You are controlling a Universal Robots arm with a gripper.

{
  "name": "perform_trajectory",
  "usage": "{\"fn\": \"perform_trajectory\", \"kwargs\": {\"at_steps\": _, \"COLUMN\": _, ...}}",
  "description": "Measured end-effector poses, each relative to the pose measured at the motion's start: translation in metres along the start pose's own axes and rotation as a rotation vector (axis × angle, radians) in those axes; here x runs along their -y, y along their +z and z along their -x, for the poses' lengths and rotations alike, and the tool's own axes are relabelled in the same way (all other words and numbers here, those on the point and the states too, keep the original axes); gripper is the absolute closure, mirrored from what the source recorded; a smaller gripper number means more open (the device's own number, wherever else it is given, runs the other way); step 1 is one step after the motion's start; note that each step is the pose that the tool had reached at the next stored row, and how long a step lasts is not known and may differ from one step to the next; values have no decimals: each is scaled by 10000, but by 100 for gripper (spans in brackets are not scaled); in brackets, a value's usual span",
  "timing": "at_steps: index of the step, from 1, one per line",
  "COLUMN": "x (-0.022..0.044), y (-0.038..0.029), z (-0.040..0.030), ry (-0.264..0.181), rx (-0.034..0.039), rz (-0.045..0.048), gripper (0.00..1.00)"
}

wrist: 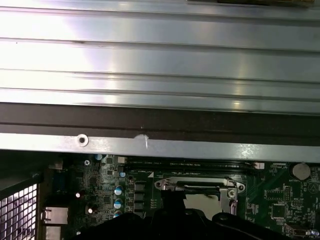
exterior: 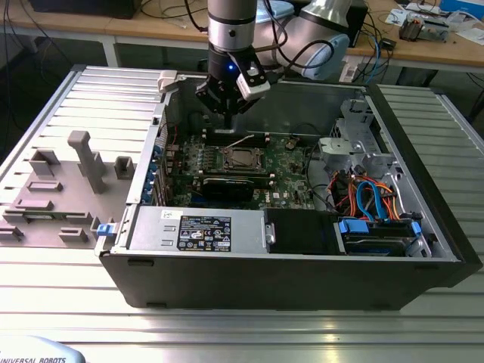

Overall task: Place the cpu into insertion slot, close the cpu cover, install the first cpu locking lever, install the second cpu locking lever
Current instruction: 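Install the first cpu locking lever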

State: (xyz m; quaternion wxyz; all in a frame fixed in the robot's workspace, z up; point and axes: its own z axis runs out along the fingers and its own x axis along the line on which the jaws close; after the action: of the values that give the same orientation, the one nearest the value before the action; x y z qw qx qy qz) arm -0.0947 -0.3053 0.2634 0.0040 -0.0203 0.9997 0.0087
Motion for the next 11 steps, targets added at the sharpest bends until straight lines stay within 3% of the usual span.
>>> {"fn": "perform_trajectory", "kwargs": {"at_steps": 1, "x": 2, "y": 2, "z": 3, "ry": 1, "rx": 3, "rz": 87, "gripper": 89}}
{"fn": "perform_trajectory", "kwargs": {"at_steps": 3, "x": 26, "y": 6, "z": 2, "ry": 4, "rx": 17, "rz": 431, "gripper": 89}}
{"fn": "perform_trajectory", "kwargs": {"at_steps": 4, "x": 38, "y": 20, "z": 2, "ry": 3, "rx": 23, "rz": 523, "gripper": 89}}
{"fn": "perform_trajectory", "kwargs": {"at_steps": 11, "x": 41, "y": 77, "z": 28, "ry": 6, "rx": 19, "rz": 509, "gripper": 89}}
